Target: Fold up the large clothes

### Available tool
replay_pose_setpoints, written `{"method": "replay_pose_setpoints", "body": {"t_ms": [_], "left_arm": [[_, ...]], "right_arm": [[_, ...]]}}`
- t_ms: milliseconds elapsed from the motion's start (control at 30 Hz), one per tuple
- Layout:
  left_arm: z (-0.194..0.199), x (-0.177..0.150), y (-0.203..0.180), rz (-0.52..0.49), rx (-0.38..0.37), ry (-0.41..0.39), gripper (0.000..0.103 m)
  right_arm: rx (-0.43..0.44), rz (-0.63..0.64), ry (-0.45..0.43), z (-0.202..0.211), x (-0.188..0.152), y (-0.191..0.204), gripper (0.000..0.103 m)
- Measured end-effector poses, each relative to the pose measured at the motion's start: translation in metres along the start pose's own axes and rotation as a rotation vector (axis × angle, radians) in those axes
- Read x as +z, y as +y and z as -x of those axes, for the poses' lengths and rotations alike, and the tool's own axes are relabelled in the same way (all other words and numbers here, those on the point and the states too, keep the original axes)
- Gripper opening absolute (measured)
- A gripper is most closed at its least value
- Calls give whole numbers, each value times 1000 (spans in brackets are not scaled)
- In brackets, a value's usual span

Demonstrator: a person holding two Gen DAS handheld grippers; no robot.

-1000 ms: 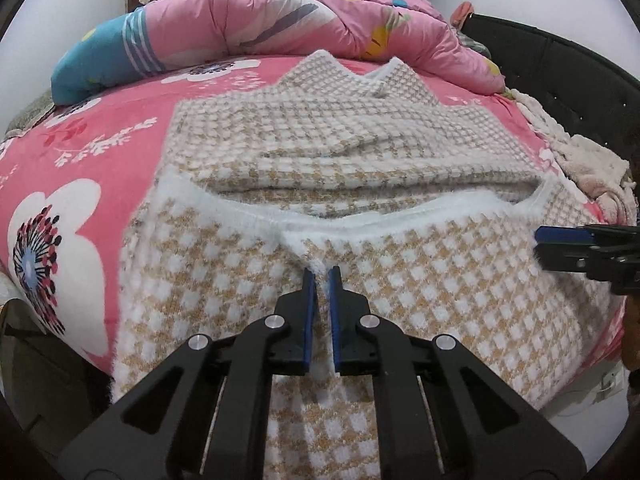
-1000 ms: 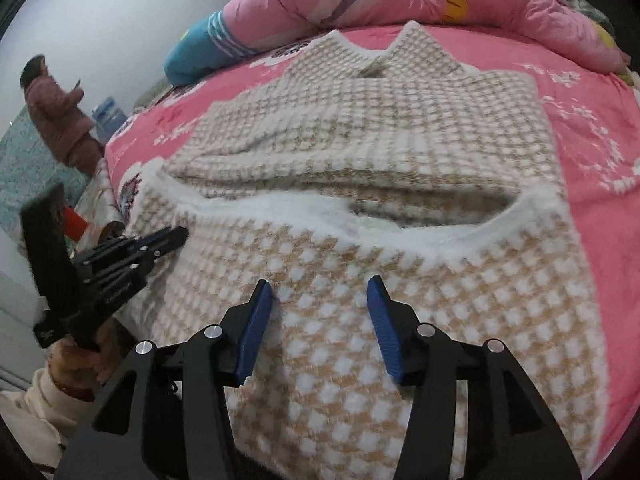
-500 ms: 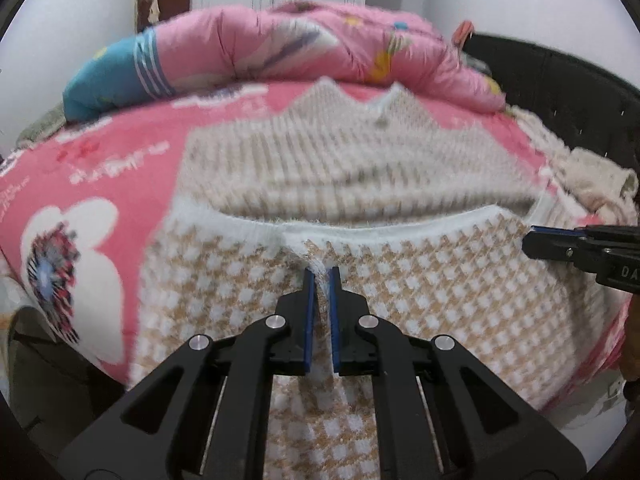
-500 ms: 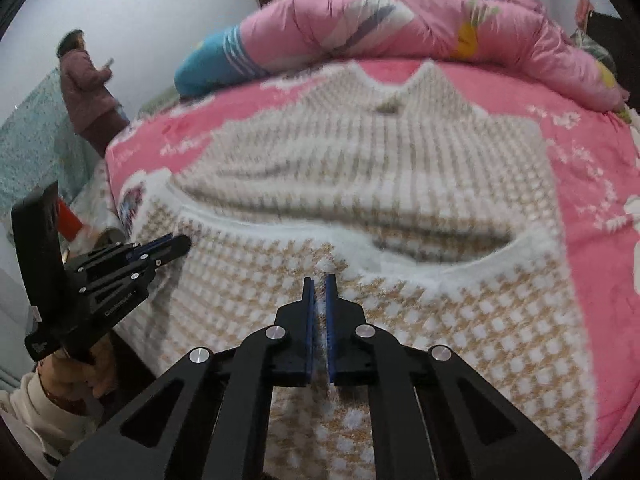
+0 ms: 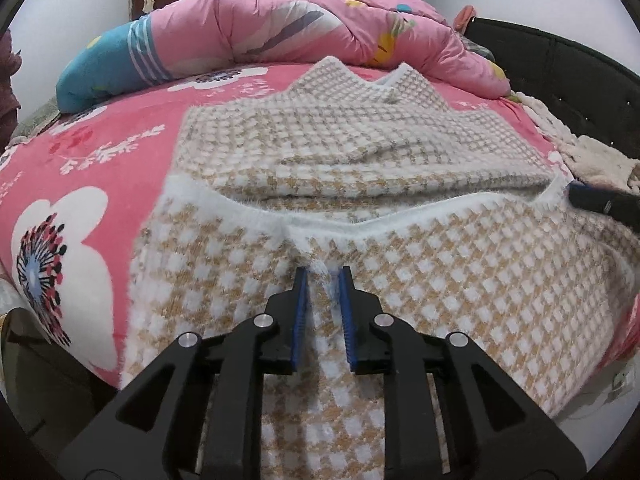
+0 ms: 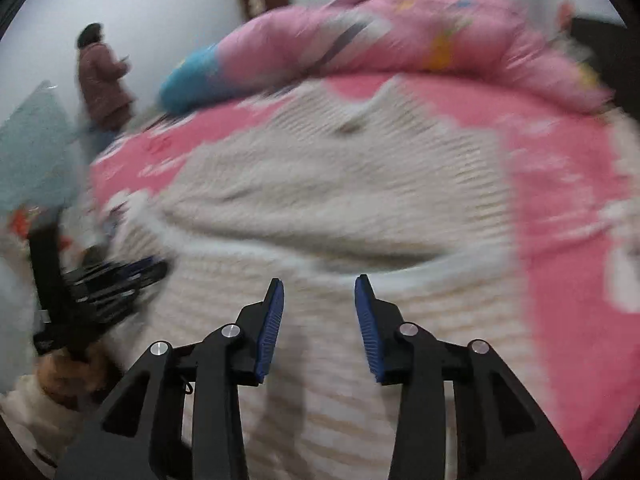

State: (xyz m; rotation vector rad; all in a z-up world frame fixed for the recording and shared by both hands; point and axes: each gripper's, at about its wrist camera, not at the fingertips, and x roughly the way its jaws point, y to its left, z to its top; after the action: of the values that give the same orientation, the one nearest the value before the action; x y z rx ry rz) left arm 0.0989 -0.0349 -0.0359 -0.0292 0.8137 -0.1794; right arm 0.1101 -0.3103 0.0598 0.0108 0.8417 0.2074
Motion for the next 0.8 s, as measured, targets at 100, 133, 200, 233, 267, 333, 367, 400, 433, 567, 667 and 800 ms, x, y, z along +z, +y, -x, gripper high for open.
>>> {"method": "replay_pose_setpoints", "body": {"t_ms": [100,133,200,233,267,333,367,400,433,567,667,800], "left_arm": [[-1,0,0,0,-8,0,18],[-1,0,1,-2,-9,-1,18],[-1,0,0,-7,-9,-3,18],[-1,0,0,-6,-8,-2,18],[-1,0,0,-8,-8,-1,18],[-1,0,0,-17,-7,0,18],[-1,0,0,-19,-7,0,18],[-1,-1,-1,-18,-6,0,18],[-1,-1,-1,-16,-6,-1,18],[-1,-1,-1,-20,-5,-2,18],[-1,-1,-2,-24,-6,-2,19],[0,1,3,-18,-34,5,19]], "right_arm": [[-131,-27,23,4,-2,-28,37],[-159,-49,49,-1,-4,-38,37],[-172,-71,87,-12,-9,-49,37],[-170,-73,102,-19,-11,-51,37],[-168,-73,101,-23,-14,-52,34],[-175,-50,77,-18,-16,-45,13],[-179,-39,46,-11,-15,-42,11],[-184,-36,24,-10,-10,-39,10],[-198,-42,-11,-1,-9,-39,10],[-235,-79,-41,0,-9,-47,10],[-285,-64,46,-44,-16,-59,10],[-315,-57,66,-47,-15,-58,17]]}}
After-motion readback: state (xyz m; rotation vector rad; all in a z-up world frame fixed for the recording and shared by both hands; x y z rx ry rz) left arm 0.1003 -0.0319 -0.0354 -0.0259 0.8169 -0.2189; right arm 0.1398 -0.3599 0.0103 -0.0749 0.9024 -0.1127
